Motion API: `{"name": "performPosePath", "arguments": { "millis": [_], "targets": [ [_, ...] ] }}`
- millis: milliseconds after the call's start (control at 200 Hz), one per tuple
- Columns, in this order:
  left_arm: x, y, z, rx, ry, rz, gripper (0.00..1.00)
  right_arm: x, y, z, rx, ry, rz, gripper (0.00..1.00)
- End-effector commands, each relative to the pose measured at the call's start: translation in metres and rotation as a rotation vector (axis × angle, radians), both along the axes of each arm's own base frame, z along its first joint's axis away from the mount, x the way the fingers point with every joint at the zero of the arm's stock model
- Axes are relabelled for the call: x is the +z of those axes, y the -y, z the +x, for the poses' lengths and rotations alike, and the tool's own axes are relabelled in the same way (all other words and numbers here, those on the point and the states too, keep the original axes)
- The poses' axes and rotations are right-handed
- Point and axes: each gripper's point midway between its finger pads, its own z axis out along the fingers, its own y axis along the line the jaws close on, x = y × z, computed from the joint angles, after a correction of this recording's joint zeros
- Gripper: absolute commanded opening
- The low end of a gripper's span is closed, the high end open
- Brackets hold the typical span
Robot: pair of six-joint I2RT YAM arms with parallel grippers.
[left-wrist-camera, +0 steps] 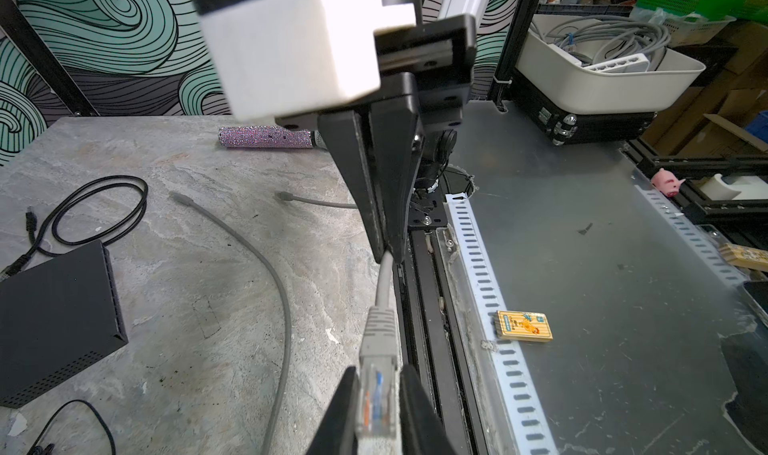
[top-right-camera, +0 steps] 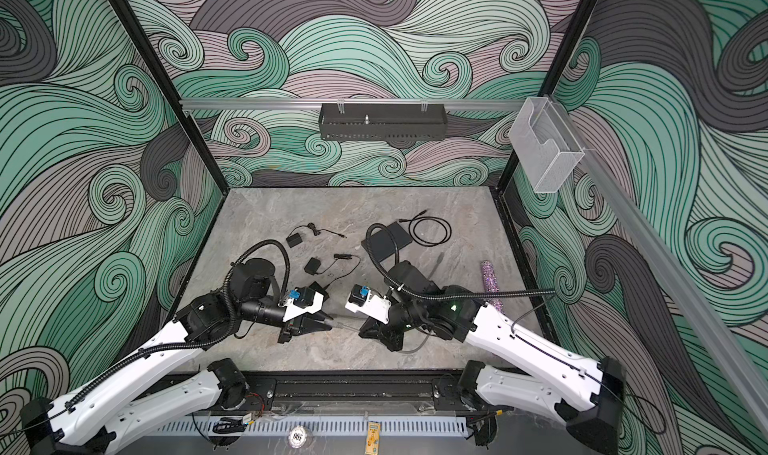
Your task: Insert the plug into the switch port
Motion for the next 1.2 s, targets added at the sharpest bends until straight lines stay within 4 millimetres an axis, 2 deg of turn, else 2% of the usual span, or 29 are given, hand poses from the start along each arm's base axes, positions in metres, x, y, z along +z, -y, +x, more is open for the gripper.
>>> {"name": "performPosePath", "arguments": {
  "millis": [0, 100, 140, 235, 330, 370, 425, 490, 555, 600, 691, 766, 866, 931, 1026, 1191],
  "targets": [
    [0.015, 0.001, -0.003, -0.019, 0.025, -0.012, 0.2, 0.004, -0.003, 0.0, -0.001, 0.006, 0.03, 0.25],
    [0.015, 0.001, -0.004, -0.02, 0.019, -0.014, 0.19, 0.017, -0.009, -0.005, 0.029, 0.019, 0.11, 0.41],
    [0.016, 0.001, -0.005, -0.022, 0.018, -0.016, 0.17, 0.026, -0.012, -0.007, 0.044, 0.028, 0.16, 0.45],
    [0.016, 0.0, -0.007, -0.025, 0.016, -0.016, 0.14, 0.039, -0.017, -0.007, 0.055, 0.052, 0.237, 0.47],
    [0.01, -0.002, -0.003, 0.005, 0.006, 0.008, 0.12, 0.039, -0.018, 0.0, 0.021, 0.069, 0.228, 0.46],
    [0.007, -0.004, 0.003, 0.05, -0.005, 0.031, 0.13, 0.028, -0.017, 0.006, -0.011, 0.065, 0.182, 0.43],
    [0.0, -0.009, 0.023, 0.202, -0.036, 0.075, 0.28, 0.003, -0.015, 0.011, -0.034, 0.043, 0.096, 0.42],
    [-0.007, -0.025, 0.051, 0.433, -0.084, 0.128, 0.39, -0.032, -0.014, 0.014, -0.057, -0.015, -0.014, 0.38],
    [-0.008, -0.041, 0.066, 0.577, -0.117, 0.142, 0.42, -0.055, -0.015, 0.007, -0.046, -0.073, -0.09, 0.35],
    [-0.007, -0.054, 0.076, 0.686, -0.149, 0.136, 0.47, -0.069, -0.016, 0.004, -0.045, -0.066, -0.125, 0.36],
    [-0.003, -0.081, 0.089, 0.861, -0.201, 0.092, 0.48, -0.089, -0.02, -0.008, -0.021, -0.04, -0.168, 0.37],
    [0.002, -0.096, 0.091, 0.935, -0.216, 0.035, 0.5, -0.104, -0.019, -0.013, -0.026, -0.06, -0.222, 0.37],
    [0.012, -0.109, 0.091, 0.992, -0.174, -0.057, 0.53, -0.119, -0.011, -0.007, -0.098, -0.075, -0.288, 0.38],
    [0.018, -0.114, 0.088, 1.005, -0.15, -0.091, 0.54, -0.127, -0.004, -0.004, -0.137, -0.071, -0.334, 0.37],
    [0.02, -0.12, 0.089, 1.037, -0.137, -0.104, 0.55, -0.138, 0.005, -0.011, -0.12, -0.021, -0.421, 0.38],
    [0.023, -0.126, 0.091, 1.074, -0.129, -0.115, 0.55, -0.154, -0.005, -0.028, -0.035, 0.025, -0.522, 0.38]
  ]
}}
